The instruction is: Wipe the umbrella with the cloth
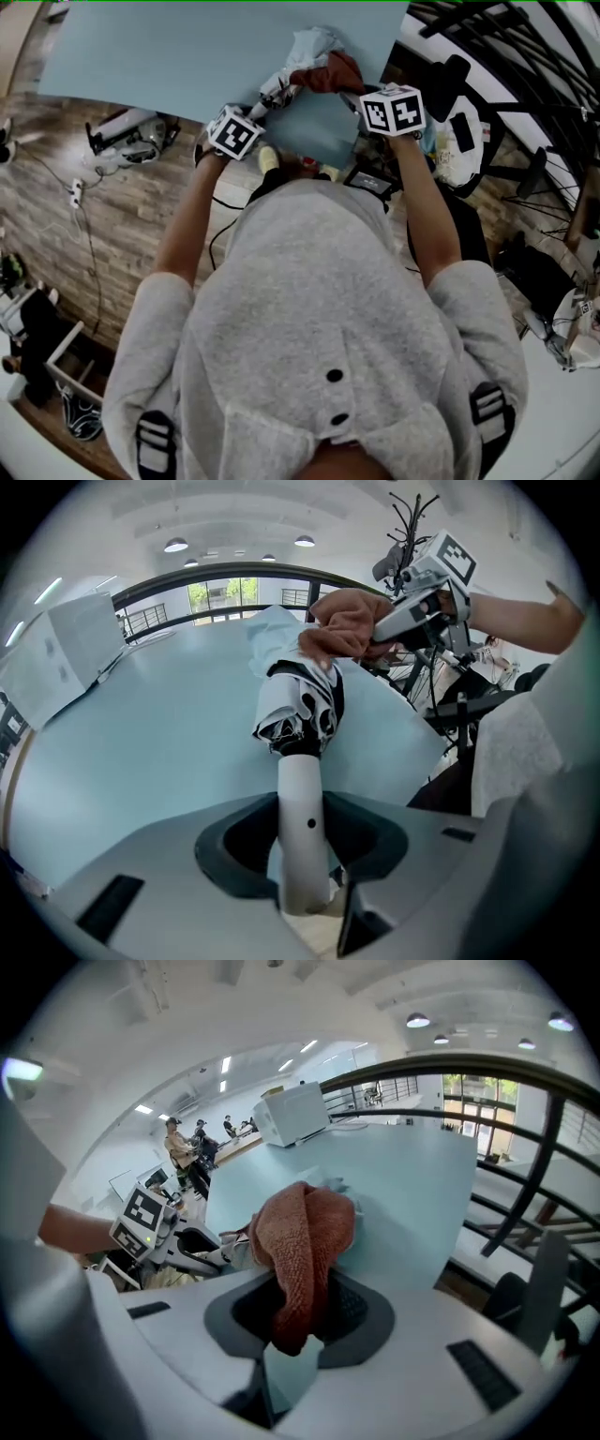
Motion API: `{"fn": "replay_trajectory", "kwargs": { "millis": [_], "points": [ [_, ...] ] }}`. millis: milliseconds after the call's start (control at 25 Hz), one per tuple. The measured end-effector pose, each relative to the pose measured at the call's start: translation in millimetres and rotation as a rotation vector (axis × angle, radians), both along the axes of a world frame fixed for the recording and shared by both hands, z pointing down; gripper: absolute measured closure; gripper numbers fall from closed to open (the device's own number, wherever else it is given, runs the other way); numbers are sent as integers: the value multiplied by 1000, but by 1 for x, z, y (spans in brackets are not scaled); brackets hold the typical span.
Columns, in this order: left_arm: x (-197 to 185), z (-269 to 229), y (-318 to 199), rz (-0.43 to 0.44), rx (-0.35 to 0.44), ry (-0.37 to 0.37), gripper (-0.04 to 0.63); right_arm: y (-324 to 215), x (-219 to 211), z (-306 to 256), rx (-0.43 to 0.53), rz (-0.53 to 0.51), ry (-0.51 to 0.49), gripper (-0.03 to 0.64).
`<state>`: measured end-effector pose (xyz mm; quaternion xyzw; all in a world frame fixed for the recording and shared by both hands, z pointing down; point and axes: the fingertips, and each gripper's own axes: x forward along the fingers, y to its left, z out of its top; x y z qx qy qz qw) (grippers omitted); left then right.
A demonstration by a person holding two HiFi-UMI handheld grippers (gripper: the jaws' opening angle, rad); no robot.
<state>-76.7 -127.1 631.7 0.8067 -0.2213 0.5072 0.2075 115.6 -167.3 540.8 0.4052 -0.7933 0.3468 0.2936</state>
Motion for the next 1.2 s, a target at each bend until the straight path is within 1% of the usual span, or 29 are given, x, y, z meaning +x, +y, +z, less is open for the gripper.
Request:
{"fn": "replay_trajectory", "kwargs": {
  "millis": [120, 240, 280, 360, 440, 520, 600, 720, 760, 800, 840, 880, 960, 1040, 1120, 1200],
  "points": [
    [4, 1, 12, -2, -17, 21, 443, 7, 16, -19, 56, 56, -10, 535],
    [3, -5, -1, 6, 16, 30, 429, -2, 30, -49, 165, 113, -10, 535],
    [1, -10, -8, -2, 36, 50, 414, -5, 35, -61, 212, 135, -7, 535],
    [0, -27, -23, -42, 102, 133, 357, -7, 43, -84, 303, 182, -12, 535],
    [-4, -52, -33, -117, 178, 232, 351, -3, 49, -106, 387, 218, -13, 535],
    [-13, -85, -34, -202, 256, 305, 352, 3, 50, -127, 452, 239, -25, 535],
    [-16, -125, -34, -269, 351, 374, 353, 10, 49, -153, 505, 268, -58, 535],
    [-9, -196, -31, -348, 512, 477, 355, 20, 45, -194, 585, 312, -96, 535],
    [-6, -222, -30, -375, 562, 505, 367, 22, 43, -208, 613, 319, -105, 535],
    [-2, -245, -29, -406, 602, 533, 418, 23, 40, -221, 639, 323, -112, 535],
    [2, -266, -28, -440, 632, 559, 509, 24, 37, -232, 663, 325, -121, 535],
    [6, -282, -27, -468, 652, 586, 574, 26, 34, -242, 683, 325, -130, 535],
    [16, -310, -26, -494, 681, 646, 580, 28, 27, -257, 716, 317, -140, 535],
    [28, -332, -30, -485, 723, 703, 580, 29, 23, -264, 740, 309, -131, 535],
    [39, -348, -33, -457, 758, 738, 580, 29, 21, -265, 744, 307, -122, 535],
    [47, -355, -35, -428, 778, 745, 580, 31, 21, -264, 740, 309, -127, 535]
  ]
}}
